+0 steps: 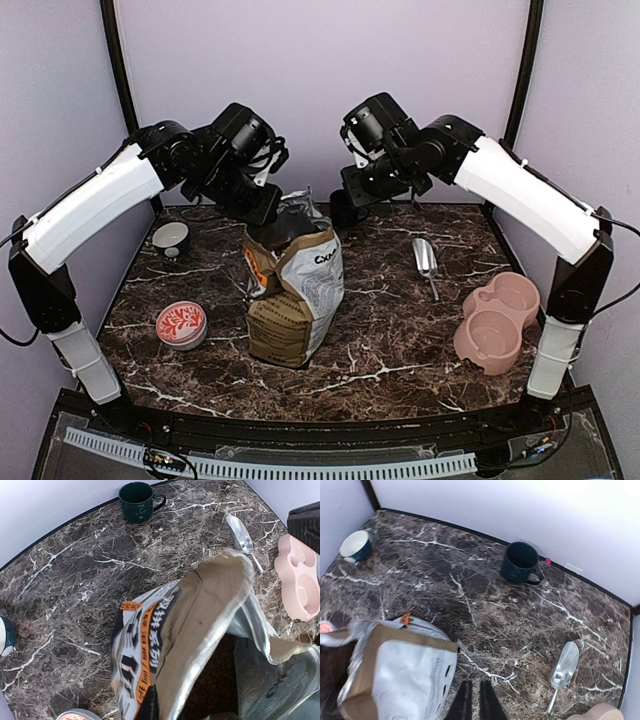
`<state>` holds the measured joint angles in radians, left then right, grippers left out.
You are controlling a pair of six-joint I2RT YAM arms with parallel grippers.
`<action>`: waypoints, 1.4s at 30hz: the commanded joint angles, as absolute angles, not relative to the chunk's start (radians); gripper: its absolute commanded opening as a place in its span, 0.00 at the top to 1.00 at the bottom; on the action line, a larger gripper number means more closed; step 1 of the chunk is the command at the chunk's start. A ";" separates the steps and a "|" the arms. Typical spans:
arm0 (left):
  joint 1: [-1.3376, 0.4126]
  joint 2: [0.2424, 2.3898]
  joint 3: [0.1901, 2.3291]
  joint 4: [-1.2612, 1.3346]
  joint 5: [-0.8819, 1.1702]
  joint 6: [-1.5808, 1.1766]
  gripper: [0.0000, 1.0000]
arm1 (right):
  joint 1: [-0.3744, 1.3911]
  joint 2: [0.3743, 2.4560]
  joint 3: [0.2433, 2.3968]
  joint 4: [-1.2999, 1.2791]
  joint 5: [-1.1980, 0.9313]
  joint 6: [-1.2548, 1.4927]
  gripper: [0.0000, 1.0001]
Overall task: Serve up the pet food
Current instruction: Adjust the pet food bag at the center of the board.
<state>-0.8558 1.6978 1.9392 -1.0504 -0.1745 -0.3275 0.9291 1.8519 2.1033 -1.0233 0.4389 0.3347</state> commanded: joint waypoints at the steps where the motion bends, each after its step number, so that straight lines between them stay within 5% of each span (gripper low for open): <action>1: -0.870 1.610 1.984 -0.992 -0.132 -0.294 0.89 | 0.942 1.780 2.107 -0.888 0.288 0.311 0.86; 7: -0.870 1.648 2.002 -0.953 -0.105 -0.174 0.62 | 0.943 1.765 2.096 -0.833 0.089 0.289 0.48; 16: -0.872 1.702 1.999 -0.902 -0.078 0.187 0.53 | 0.938 1.658 1.921 -0.838 0.278 0.381 0.29; 27: -0.939 1.598 1.786 -0.627 -0.107 0.594 0.58 | 0.832 1.406 1.595 -0.762 0.296 0.453 0.19; 42: -0.957 1.501 1.690 -0.564 -0.129 0.940 0.61 | 0.807 1.348 1.483 -0.719 0.250 0.451 0.18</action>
<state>-0.9524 1.5242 1.6932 -0.5468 -0.1543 0.8330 0.8146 1.3796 1.5066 -0.7769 0.2672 0.4465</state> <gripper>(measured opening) 0.407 0.823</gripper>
